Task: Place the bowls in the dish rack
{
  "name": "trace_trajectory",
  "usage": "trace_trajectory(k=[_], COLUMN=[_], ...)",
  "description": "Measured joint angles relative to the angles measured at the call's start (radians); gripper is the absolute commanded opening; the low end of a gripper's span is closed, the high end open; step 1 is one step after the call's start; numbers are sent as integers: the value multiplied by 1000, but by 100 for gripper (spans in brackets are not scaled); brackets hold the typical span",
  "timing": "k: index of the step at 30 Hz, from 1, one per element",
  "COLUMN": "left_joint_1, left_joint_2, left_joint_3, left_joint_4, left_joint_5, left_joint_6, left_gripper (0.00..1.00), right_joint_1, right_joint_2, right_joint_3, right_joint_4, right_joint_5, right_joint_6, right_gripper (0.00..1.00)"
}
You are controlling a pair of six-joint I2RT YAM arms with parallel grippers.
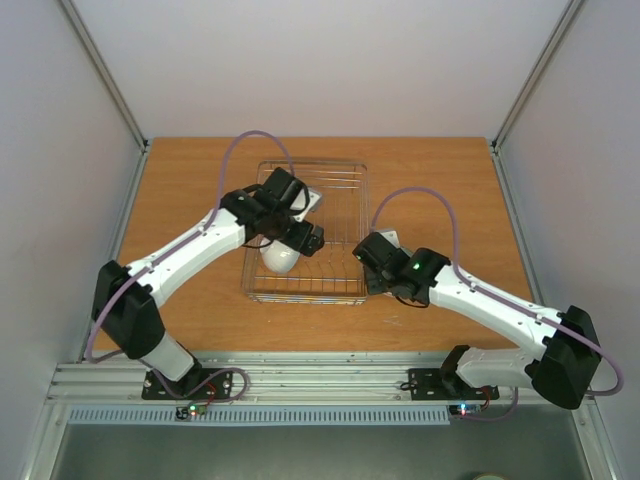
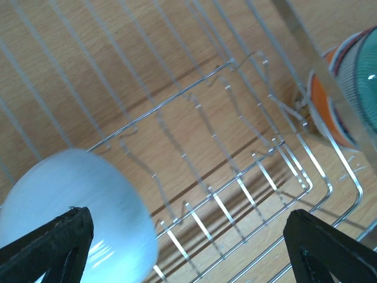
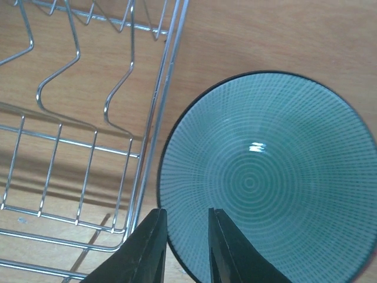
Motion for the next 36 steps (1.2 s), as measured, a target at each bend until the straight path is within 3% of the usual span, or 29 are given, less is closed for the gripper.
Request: trace_trajectory(k=[10,16,28,36], left_joint_1=[-181,-234,-386,-379], left_joint_2=[175,245,391,416], left_joint_3=[249,304,407,440], left_joint_4=[-12,-6,-1,3], left_joint_5=[-75,-109,-150,-186], left_joint_6=[44,97,235,265], left_gripper=[86,86,86,73], right_joint_1=[34,35,37,37], right_joint_2=[-202,-319,-292,-308], right_joint_3=[-1,-15,-39,-45], right_joint_4=[-68,-120,-135,-136], right_joint_5=[140,189,208,225], right_joint_6=[61,103,129,137], right_gripper=[23,23,23,23])
